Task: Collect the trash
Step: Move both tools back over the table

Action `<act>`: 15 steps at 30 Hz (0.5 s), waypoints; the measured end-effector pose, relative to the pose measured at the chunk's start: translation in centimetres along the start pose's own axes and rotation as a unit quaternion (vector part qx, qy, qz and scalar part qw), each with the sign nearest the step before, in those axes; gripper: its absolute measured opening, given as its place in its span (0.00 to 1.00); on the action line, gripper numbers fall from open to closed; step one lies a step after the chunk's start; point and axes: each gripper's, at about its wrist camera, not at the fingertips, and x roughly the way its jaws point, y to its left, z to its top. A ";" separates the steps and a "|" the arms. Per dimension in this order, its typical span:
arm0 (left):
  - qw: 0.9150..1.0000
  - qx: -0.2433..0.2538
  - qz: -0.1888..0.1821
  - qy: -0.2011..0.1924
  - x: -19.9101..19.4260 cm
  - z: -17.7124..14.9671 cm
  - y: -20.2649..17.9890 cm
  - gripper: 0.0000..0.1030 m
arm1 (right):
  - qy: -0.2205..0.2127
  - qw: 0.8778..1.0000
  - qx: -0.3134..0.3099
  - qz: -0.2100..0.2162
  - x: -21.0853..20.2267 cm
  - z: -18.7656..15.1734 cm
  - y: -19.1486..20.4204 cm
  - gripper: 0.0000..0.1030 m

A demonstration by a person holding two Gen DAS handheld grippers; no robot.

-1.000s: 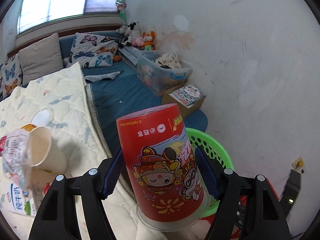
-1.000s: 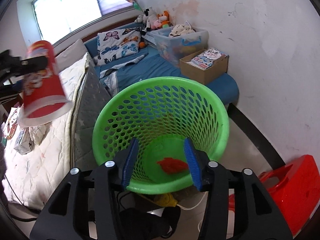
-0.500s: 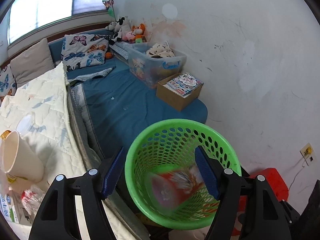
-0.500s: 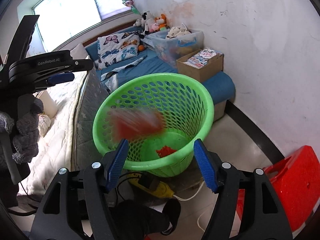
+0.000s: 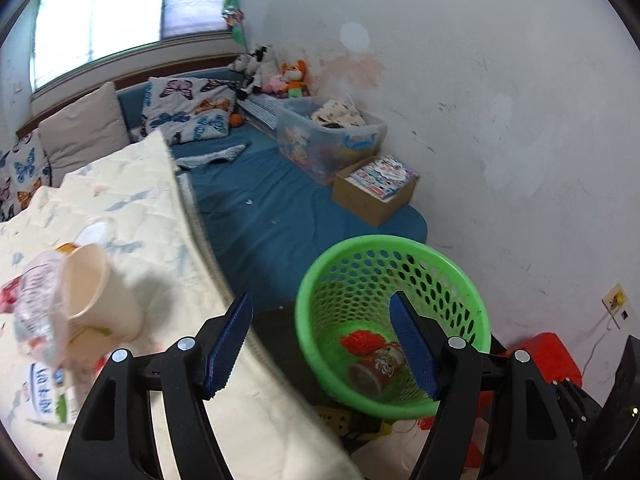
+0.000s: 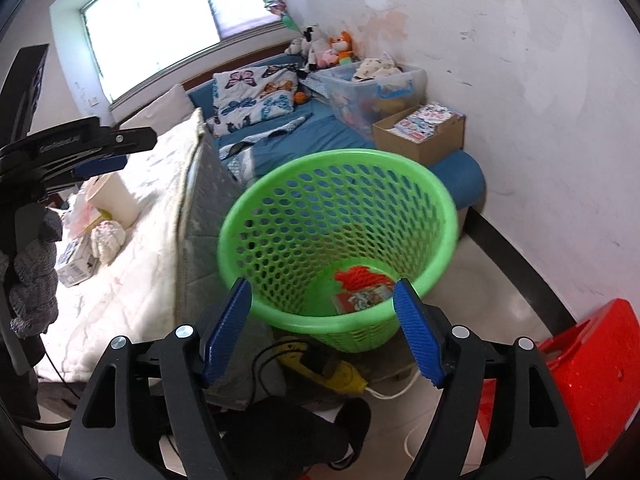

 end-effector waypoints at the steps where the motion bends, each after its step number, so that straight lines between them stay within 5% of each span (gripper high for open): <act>1: 1.000 -0.001 0.010 -0.004 -0.7 -0.2 0.6 0.67 | -0.001 1.000 -0.005 0.004 -0.1 0.1 0.6 0.72; 15: 0.990 -0.057 0.119 -0.040 -8.4 -3.0 11.1 0.70 | -0.008 0.995 -0.062 0.074 0.0 2.2 8.5 0.75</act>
